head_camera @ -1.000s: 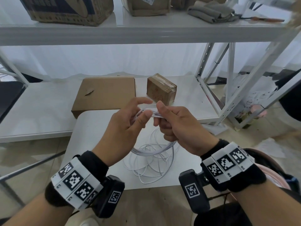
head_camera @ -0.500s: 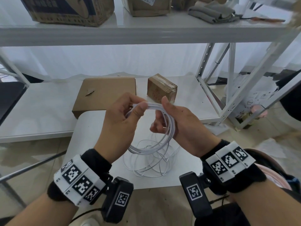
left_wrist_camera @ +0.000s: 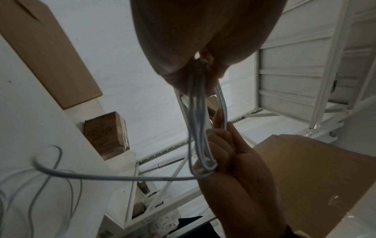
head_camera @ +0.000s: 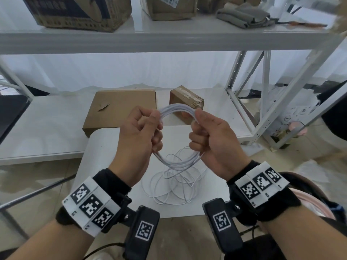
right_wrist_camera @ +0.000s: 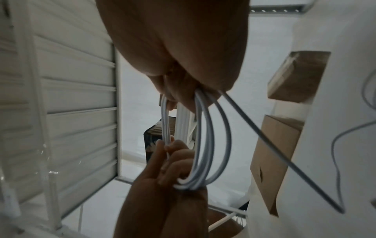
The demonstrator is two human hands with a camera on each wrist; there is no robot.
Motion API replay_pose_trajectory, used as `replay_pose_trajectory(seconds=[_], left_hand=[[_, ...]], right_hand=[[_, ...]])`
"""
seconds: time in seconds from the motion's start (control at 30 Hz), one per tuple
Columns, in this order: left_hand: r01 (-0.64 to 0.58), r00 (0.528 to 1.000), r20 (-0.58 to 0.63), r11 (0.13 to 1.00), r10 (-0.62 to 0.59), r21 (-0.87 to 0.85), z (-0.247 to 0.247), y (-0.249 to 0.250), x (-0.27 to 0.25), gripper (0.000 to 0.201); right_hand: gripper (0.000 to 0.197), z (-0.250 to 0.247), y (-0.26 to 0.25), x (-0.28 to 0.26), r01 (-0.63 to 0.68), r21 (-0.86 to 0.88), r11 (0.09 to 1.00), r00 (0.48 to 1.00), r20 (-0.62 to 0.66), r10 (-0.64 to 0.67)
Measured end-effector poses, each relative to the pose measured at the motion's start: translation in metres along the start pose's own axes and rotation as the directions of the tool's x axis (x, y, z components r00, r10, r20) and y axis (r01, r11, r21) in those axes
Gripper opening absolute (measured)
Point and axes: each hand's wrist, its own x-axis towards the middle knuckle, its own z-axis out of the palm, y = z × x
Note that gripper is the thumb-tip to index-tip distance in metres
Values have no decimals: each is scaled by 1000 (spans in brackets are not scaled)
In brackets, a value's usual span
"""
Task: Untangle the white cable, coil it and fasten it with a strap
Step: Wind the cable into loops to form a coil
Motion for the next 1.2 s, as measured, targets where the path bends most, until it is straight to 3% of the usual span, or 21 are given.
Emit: replay_pose_trajectory(seconds=[0.1, 0.23, 0.37, 0.47, 0.57, 0.67, 0.77, 0.93, 1.1, 1.2], left_hand=[[88, 992, 91, 996, -91, 33, -6, 8, 1, 24], [133, 974, 161, 979, -158, 156, -17, 14, 3, 39], [135, 929, 296, 948, -223, 289, -22, 18, 3, 10], [110, 911, 330, 918, -246, 381, -18, 16, 0, 14], [47, 938, 290, 898, -190, 437, -9, 10, -3, 32], [-47, 981, 190, 901, -40, 431, -6, 6, 1, 45], [-30, 999, 30, 976, 24, 215, -6, 9, 6, 43], [29, 990, -133, 996, -41, -86, -8, 10, 13, 35], [110, 939, -264, 918, -222, -381, -4, 6, 14, 38], [178, 926, -197, 834, -321, -522, 0, 1, 11, 39]], right_hand=[[43, -1, -5, -1, 22, -94, 995, 999, -26, -25], [30, -3, -7, -4, -23, -228, 973, 997, 66, 39], [25, -5, -6, -6, -39, -409, 912, 985, 138, 104], [26, -5, -3, -7, -38, -487, 873, 982, 145, 123], [28, -5, 0, -7, -58, -452, 890, 982, 133, 132], [34, -5, 0, -5, -67, -372, 926, 985, 121, 120], [43, -8, -2, -5, -62, -293, 954, 989, 110, 99], [36, -4, 4, -4, -122, 41, 992, 977, 181, 113], [36, 4, 21, -6, -115, 134, 984, 975, 206, 86], [28, 10, 21, -6, -82, 213, 974, 991, 124, 56]])
